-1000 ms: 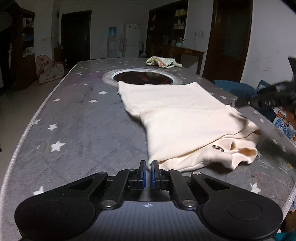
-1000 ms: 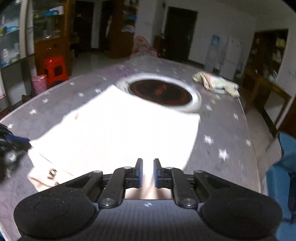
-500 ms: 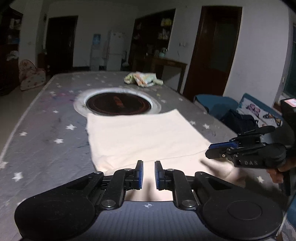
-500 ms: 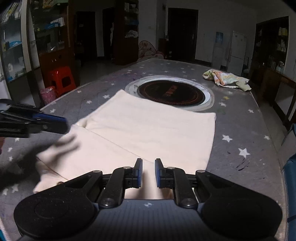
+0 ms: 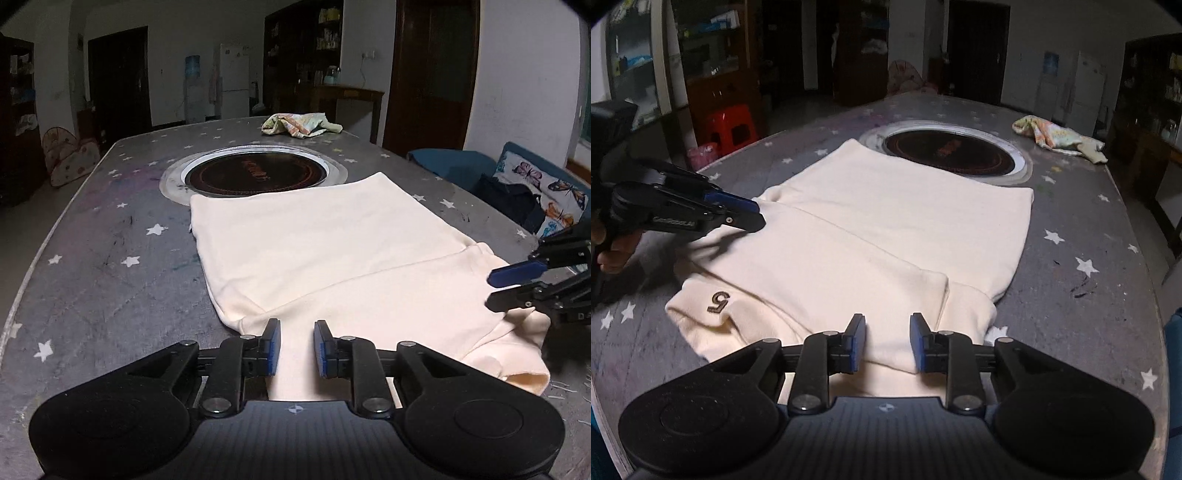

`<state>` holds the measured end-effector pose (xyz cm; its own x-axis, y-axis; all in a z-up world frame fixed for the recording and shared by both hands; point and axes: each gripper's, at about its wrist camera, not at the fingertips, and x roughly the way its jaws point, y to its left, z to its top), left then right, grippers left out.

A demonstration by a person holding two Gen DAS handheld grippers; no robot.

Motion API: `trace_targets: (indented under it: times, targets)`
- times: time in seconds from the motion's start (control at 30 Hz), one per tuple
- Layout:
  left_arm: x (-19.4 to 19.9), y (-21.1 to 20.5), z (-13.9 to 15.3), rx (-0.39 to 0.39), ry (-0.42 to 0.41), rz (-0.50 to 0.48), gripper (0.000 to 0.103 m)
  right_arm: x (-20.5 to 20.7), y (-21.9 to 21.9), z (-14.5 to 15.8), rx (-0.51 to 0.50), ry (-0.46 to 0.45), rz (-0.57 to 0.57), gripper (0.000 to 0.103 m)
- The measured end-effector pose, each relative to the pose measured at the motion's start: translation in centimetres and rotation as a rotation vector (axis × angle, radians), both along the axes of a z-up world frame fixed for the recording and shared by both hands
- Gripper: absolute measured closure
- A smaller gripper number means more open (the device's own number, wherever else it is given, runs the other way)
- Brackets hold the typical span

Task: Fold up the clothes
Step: 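Move both grippers to the shirt hem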

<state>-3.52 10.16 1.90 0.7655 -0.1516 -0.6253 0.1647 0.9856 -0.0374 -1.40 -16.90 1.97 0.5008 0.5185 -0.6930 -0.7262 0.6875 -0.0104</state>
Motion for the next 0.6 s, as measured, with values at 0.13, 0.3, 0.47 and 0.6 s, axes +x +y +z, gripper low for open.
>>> trace_targets:
  times: [0.13,0.3,0.47,0.6]
  targets:
    - [-0.9,-0.5,1.1,0.02,-0.018,-0.012,0.08,-1.0,-0.4,1.1,0.007,-0.01,0.002,0.077]
    - [-2.3,-2.5,1.3,0.007,-0.018,-0.096,0.08,-1.3,-0.1,0.6,0.001,-0.013,0.02,0.077]
    - [-3.6,-4.5,0.1,0.117,-0.03,-0.151,0.072,-2.0,0.2,0.5,-0.01,-0.032,0.032,0.076]
    - [-3.8,-4.6,0.3,0.122,-0.03,-0.155,0.07,-2.5,0.0,0.5,-0.02,-0.032,0.04,0.075]
